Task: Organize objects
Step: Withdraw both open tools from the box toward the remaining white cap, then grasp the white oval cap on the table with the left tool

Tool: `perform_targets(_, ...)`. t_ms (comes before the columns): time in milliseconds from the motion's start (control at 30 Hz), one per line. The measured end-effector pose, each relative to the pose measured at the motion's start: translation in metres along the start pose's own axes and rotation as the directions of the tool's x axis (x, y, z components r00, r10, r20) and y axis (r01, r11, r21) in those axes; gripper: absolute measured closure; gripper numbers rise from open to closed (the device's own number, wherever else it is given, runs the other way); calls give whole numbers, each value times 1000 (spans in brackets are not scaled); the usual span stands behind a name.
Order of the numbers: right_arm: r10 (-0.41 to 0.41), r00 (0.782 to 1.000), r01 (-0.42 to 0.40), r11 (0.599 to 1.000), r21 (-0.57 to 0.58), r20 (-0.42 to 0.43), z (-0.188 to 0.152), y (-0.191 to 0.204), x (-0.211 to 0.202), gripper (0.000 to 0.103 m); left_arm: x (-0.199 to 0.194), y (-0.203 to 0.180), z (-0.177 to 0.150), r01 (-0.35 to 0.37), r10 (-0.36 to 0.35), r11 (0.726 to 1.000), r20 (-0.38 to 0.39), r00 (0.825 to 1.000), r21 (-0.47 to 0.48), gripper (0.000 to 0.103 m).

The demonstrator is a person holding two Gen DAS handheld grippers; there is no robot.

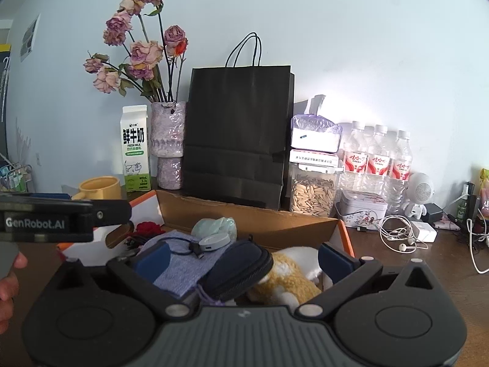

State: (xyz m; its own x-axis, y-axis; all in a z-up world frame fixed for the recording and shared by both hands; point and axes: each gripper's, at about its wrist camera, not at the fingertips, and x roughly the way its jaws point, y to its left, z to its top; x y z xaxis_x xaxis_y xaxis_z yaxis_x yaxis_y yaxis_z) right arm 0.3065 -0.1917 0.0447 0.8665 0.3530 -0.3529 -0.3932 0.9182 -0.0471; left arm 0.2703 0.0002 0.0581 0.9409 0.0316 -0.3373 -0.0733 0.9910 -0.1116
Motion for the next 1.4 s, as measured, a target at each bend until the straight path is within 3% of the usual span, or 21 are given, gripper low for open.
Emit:
perform_targets(333,-6,999,5,1000,-26,-43,-33,-1,-38,0,-24,-3,-34,8,-3,999,-85,996,51,0)
perform_targets(600,-17,993,15,1000,-21,-113,-62,-13,-41,0,-5,-16,-65,2,18,995,-208,978,97,0)
perform_targets(900,-34,984,39,999,27,-172,-76,-26,-28,0,17,-31,-75,-35,62,994,-262,963,107,3)
perform_targets(1200,-31,978,49,996,78,-206,-83,-33,-21,0,33,-40,-79,-43,63,997,-308,949,71,27)
perform_targets(1233,-30,978,47,996,79,-205,-83,-32,-21,0,33,-42,-80,-47,70,996,-305,950,80,33)
perform_targets(1367,-27,978,43,996,77,-207,-83,-32,-21,0,29,-43,-81,-35,57,996,-291,955,78,74)
perform_targets(1400,-25,978,42,996,78,-208,-83,-32,-21,0,28,-42,-81,-27,47,997,-290,956,75,74)
